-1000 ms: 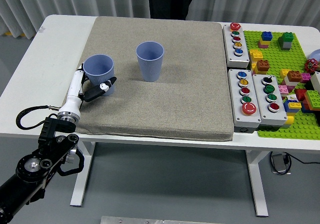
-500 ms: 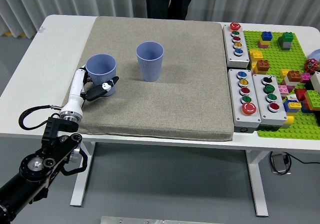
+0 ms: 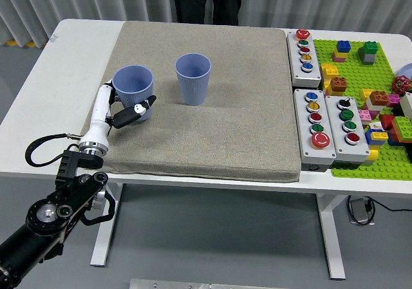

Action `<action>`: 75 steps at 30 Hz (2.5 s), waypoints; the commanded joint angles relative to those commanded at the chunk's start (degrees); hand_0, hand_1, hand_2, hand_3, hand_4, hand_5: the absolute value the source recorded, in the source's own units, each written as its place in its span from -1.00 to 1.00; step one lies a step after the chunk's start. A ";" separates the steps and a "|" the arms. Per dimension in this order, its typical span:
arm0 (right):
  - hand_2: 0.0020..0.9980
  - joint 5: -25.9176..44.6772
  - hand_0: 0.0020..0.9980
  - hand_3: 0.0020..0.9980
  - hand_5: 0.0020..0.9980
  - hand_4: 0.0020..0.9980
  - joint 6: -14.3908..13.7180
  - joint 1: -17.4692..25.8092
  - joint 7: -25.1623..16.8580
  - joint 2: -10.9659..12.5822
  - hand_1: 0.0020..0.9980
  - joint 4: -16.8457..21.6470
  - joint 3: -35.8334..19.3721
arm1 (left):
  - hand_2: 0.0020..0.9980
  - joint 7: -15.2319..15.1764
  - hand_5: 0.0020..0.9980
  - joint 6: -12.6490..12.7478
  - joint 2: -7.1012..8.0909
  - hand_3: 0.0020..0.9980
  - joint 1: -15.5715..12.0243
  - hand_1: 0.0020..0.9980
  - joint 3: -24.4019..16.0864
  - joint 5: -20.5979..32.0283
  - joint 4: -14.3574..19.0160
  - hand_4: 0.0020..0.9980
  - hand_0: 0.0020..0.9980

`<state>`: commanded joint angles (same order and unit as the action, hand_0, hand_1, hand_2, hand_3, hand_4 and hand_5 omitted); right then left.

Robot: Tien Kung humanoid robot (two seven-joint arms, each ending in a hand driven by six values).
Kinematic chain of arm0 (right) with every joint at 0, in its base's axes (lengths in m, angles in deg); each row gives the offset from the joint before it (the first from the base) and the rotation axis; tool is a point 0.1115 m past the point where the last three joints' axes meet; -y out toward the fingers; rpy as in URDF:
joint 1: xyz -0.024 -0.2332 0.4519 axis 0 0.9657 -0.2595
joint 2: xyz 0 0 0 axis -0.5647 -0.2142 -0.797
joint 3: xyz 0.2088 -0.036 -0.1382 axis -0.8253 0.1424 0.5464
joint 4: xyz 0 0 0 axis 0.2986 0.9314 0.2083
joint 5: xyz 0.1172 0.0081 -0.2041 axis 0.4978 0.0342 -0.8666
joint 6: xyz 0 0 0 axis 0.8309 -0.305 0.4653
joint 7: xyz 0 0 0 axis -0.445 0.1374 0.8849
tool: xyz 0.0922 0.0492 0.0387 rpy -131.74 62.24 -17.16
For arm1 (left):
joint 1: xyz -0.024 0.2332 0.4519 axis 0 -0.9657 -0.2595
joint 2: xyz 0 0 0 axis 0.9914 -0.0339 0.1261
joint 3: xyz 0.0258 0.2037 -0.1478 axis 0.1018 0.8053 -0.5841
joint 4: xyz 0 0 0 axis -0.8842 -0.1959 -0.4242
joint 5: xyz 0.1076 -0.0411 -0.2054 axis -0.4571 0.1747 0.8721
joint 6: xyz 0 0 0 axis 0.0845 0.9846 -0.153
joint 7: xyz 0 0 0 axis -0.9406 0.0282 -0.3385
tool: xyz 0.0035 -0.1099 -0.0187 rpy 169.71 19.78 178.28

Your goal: Pick cup pour cup place

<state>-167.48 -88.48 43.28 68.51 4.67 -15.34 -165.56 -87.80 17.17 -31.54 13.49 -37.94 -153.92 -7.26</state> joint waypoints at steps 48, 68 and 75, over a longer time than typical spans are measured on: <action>0.22 2.20 0.39 0.27 -0.39 -1.00 -0.67 -1.13 -0.38 0.83 0.32 0.02 1.24 | -0.02 8.27 -0.83 -2.36 11.13 0.09 25.85 -0.09 17.97 -24.04 -10.02 0.45 -0.17; 0.22 2.46 0.39 0.27 -0.39 -1.00 -0.75 -1.51 -0.47 1.01 0.32 -0.01 1.51 | -0.02 11.01 -0.84 0.62 10.28 0.08 29.41 -0.10 21.51 -30.88 -11.58 0.43 -0.16; 0.22 2.57 0.39 0.27 -0.39 -1.00 -0.77 -1.70 -0.44 1.05 0.32 -0.01 1.61 | -0.03 11.61 -0.83 1.21 9.95 0.07 29.80 -0.10 23.05 -33.69 -12.44 0.41 -0.16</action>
<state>-164.91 -89.25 41.58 68.07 5.73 -15.35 -163.95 -76.19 18.37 -21.59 43.29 -14.89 -187.61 -19.71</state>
